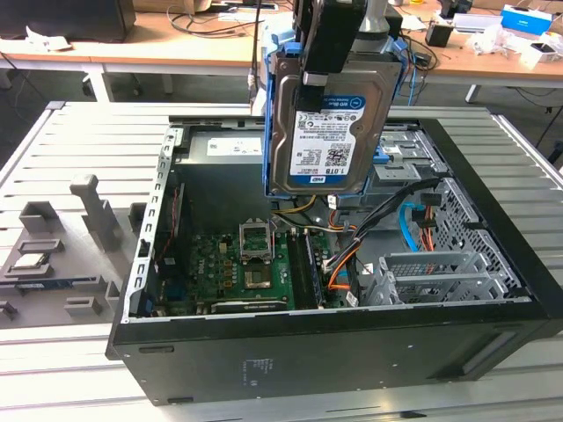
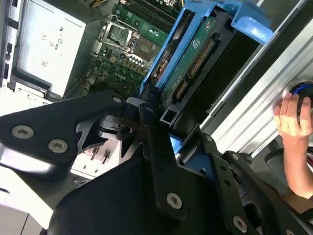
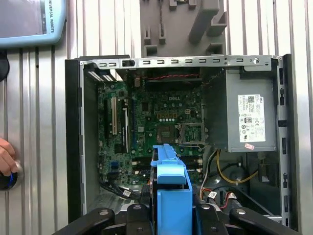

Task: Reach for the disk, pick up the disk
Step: 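Pick up the disk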

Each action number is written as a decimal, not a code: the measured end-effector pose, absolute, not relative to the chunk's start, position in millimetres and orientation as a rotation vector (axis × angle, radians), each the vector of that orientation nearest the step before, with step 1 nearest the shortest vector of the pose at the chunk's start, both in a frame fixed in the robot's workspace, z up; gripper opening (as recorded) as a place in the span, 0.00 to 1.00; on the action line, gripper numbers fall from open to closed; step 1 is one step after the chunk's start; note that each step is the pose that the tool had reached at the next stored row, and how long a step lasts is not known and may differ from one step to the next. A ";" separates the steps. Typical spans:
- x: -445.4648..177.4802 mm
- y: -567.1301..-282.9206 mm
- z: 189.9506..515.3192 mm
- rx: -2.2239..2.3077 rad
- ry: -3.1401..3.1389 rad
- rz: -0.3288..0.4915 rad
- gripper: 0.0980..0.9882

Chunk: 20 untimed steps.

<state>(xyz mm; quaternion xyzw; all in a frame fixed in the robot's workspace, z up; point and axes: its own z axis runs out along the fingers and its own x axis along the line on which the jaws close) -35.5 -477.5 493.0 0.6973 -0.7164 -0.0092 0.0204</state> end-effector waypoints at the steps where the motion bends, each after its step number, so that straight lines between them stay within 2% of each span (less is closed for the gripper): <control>1: -35.5 -480.5 493.0 2.162 -2.222 -0.028 0.30; 20: -35.5 -517.9 492.4 2.158 -2.217 -0.018 0.30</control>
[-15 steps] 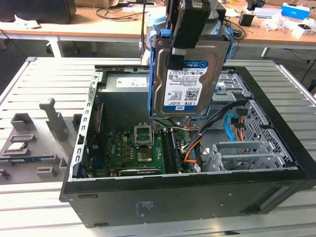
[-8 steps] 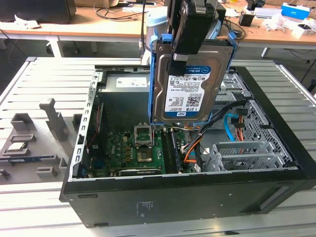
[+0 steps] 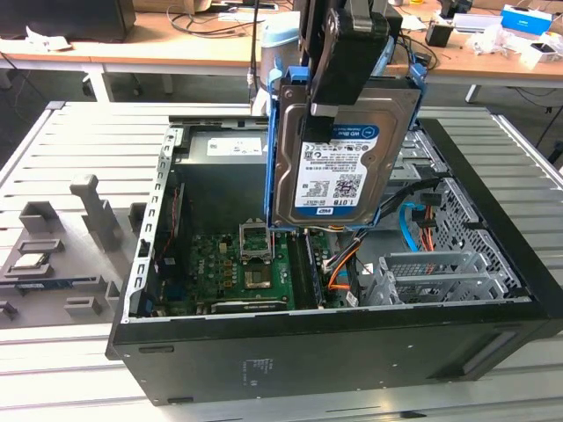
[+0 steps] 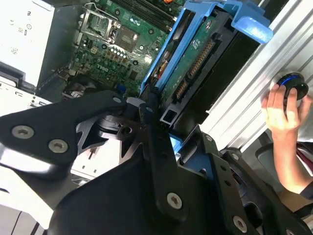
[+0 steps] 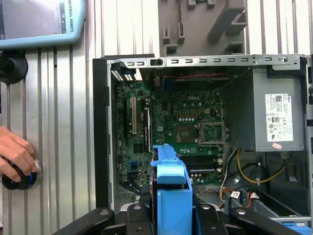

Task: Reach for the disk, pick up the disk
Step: 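Pick up the disk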

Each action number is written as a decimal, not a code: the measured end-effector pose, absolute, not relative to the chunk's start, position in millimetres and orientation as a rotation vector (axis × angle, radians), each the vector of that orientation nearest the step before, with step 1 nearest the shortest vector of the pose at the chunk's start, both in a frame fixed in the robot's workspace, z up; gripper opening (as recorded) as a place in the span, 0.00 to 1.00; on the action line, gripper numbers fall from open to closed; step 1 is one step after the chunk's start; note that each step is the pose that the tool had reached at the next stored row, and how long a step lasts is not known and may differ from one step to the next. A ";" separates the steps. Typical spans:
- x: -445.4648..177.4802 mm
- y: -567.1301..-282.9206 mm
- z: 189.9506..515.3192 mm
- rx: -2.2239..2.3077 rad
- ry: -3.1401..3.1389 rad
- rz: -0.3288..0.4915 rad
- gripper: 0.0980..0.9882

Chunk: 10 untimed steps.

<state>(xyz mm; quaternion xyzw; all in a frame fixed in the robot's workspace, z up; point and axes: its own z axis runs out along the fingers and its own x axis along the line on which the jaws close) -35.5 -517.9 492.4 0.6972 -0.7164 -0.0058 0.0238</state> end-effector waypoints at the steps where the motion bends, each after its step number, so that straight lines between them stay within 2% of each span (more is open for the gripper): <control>1: -35.6 -520.2 492.4 2.157 -2.217 -0.017 0.30; 10: -35.6 -536.3 492.2 2.154 -2.214 -0.010 0.30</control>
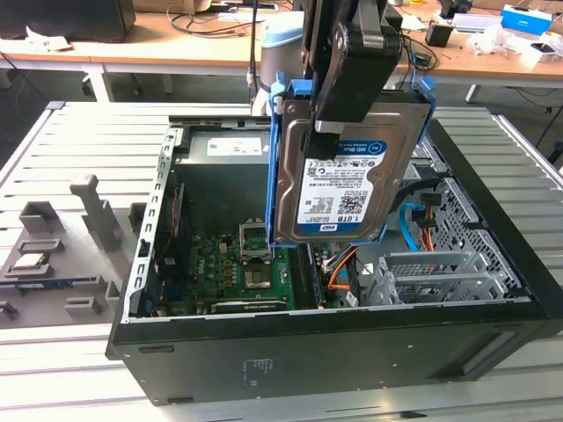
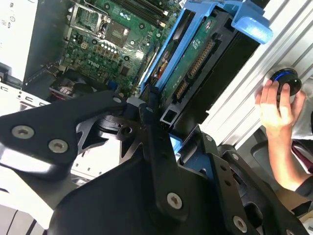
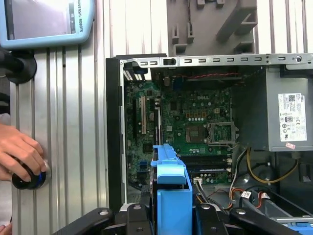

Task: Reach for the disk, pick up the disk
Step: 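Pick up the disk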

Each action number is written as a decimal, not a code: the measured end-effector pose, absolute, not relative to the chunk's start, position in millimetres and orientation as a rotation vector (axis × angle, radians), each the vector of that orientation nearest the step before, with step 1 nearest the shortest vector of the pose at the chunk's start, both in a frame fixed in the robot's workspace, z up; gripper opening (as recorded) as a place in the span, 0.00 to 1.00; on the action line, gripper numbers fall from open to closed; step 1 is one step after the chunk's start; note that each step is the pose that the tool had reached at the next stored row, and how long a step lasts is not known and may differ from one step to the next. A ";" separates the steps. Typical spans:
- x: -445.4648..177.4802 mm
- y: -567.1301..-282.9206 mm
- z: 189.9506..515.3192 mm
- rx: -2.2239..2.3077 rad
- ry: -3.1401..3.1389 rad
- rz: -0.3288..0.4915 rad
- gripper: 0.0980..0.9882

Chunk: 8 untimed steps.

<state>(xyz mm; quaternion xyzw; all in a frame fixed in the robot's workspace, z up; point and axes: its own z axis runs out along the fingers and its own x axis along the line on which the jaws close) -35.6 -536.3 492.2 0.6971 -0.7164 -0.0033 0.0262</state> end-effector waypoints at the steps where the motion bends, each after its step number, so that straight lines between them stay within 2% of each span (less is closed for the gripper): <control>1: -35.6 -538.4 492.1 2.154 -2.214 -0.009 0.30; 8: -35.6 -552.1 491.8 2.150 -2.210 -0.002 0.30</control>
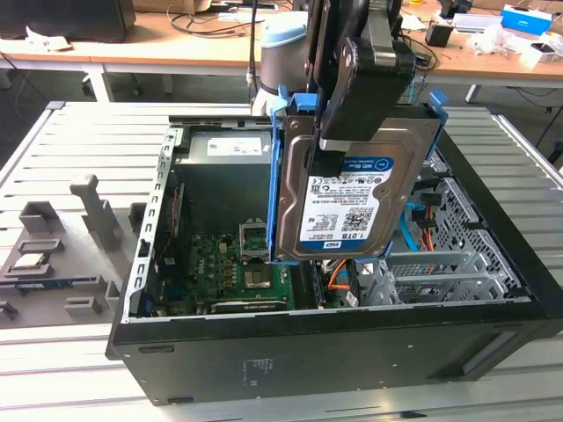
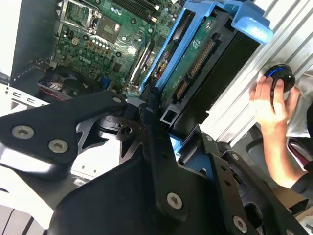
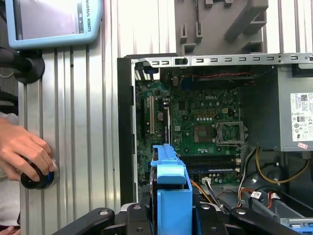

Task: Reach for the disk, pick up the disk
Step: 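Pick up the disk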

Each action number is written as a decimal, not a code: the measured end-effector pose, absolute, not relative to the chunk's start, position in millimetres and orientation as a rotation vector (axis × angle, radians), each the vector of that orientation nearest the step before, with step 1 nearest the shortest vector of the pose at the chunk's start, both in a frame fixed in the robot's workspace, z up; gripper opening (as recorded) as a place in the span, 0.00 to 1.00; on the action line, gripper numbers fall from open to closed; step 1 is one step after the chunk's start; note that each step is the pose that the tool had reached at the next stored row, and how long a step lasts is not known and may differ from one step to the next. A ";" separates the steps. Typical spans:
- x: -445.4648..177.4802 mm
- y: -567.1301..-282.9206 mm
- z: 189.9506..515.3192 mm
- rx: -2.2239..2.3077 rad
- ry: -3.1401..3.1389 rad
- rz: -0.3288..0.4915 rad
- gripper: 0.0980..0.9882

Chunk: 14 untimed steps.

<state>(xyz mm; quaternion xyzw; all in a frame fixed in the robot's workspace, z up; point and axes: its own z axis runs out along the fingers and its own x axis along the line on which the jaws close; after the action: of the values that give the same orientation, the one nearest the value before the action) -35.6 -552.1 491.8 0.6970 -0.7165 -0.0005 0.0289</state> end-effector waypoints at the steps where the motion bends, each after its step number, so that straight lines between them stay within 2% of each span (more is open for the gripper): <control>1: -35.6 -553.1 491.8 2.150 -2.210 -0.001 0.30; 14: -35.6 -570.0 491.2 2.145 -2.205 0.010 0.30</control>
<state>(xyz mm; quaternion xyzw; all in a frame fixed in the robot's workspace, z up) -35.6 -570.0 491.2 0.6969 -0.7165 0.0033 0.0326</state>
